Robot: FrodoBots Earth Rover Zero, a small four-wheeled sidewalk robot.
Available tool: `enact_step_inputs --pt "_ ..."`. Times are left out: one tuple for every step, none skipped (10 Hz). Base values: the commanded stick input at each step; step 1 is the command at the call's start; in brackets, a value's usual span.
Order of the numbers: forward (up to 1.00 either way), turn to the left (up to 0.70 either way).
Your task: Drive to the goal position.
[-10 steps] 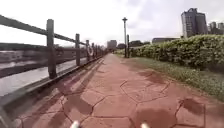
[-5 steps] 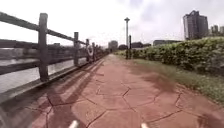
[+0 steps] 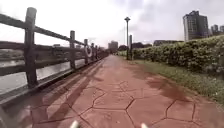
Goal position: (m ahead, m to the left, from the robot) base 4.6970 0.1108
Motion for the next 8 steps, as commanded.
enact_step_inputs --pt "0.7 0.0" --pt "0.7 0.0" --pt "0.7 0.0" --pt "0.7 0.0" --pt "0.7 0.0" --pt "0.7 0.0" --pt "0.7 0.0" --pt "0.7 0.0"
